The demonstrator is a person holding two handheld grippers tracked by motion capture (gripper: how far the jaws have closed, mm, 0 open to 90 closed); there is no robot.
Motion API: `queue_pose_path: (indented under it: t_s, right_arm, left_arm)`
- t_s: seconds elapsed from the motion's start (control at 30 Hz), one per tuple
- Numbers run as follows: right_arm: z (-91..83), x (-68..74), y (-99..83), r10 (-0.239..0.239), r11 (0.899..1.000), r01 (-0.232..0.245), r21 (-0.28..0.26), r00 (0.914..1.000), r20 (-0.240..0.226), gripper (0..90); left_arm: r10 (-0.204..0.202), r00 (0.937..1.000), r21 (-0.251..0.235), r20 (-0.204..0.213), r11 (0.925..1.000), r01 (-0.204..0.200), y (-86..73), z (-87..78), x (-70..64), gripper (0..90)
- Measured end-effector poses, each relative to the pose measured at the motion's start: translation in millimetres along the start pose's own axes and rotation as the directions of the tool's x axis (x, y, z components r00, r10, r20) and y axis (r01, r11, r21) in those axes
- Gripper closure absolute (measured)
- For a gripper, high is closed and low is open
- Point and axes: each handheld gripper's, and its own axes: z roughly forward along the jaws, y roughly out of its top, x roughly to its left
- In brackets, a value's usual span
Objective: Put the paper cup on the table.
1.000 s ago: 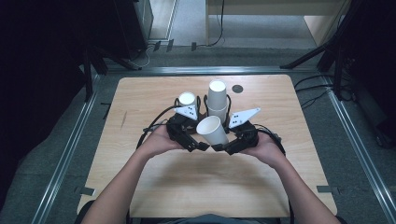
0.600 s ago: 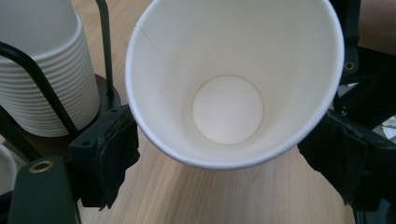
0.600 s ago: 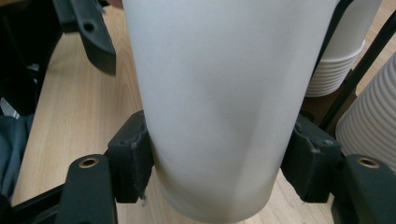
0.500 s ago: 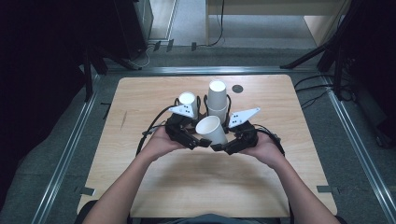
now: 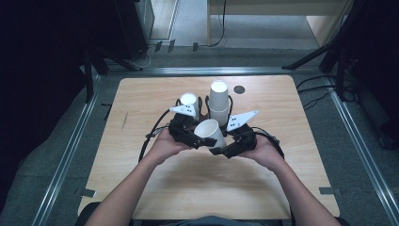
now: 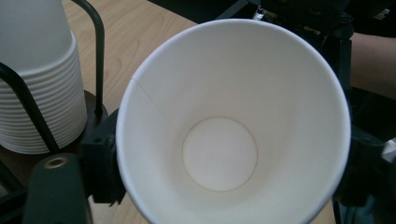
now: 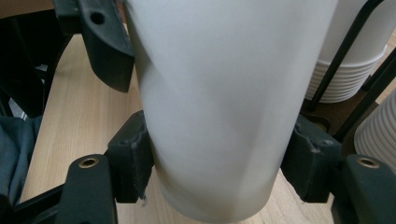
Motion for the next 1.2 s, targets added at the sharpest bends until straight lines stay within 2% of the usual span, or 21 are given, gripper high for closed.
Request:
queue_pose_path:
  t_s: [0.13,0.27,0.37,0.47,0.7,0.77,0.83,0.9,1.0,1.2]
  right_arm:
    - [0.6,0.2,-0.2,-0.002,1.0,0.002,0.011,1.0,-0.003,33.6]
    - [1.1,0.1,-1.1,0.005,1.0,-0.005,0.011,0.9999,-0.012,33.2]
    - [0.9,0.2,-0.9,0.019,1.0,-0.019,0.004,0.9997,-0.014,28.1]
    - [1.3,1.5,-0.8,0.01,1.0,-0.01,0.017,0.9999,-0.003,23.2]
    - [1.3,1.6,-4.6,0.007,0.998,-0.01,0.059,0.9993,0.037,22.2]
    - [0.3,1.9,-5.9,0.011,0.998,-0.014,0.065,0.999,0.043,21.9]
    - [-0.4,1.9,-6.9,0.017,0.998,-0.019,0.067,0.9992,0.035,21.7]
    - [-1.7,2.0,-7.8,0.02,0.998,-0.023,0.06,0.9987,0.047,21.4]
    - [-2.8,2.4,-8.9,0.014,0.998,-0.018,0.057,0.9967,0.08,21.4]
    - [-7.6,1.7,-12.6,0.008,0.997,-0.016,0.07,0.9931,0.117,21.4]
  left_arm:
    - [0.012,0.9998,0.011,-0.015,0.9999,-0.011,0.4,0.3,-1.9,22.3]
    - [0.003,1.0,0.021,-0.009,0.9998,-0.003,0.6,-0.3,-1.8,24.7]
    - [0.017,0.9997,0.029,-0.018,0.9995,-0.016,1.3,-1.3,-2.5,25.2]
    - [0.033,0.9988,0.052,-0.037,0.9982,-0.031,1.0,-1.3,-3.1,25.3]
    - [0.042,0.9975,0.094,-0.056,0.9949,-0.036,-0.1,-1.6,-2.2,25.1]
    - [0.063,0.9936,0.106,-0.094,0.993,-0.052,0.8,-2.6,-3.5,25.0]
    - [0.065,0.9923,0.116,-0.106,0.9919,-0.052,1.0,-3.0,-3.6,24.6]
    - [0.063,0.9939,0.123,-0.09,0.991,-0.052,0.5,-3.4,-3.2,24.6]
    - [0.075,0.9926,0.134,-0.095,0.9891,-0.062,-0.3,-4.1,-3.3,24.7]
    - [0.081,0.9914,0.142,-0.102,0.9876,-0.066,-3.7,-9.1,-2.3,24.7]
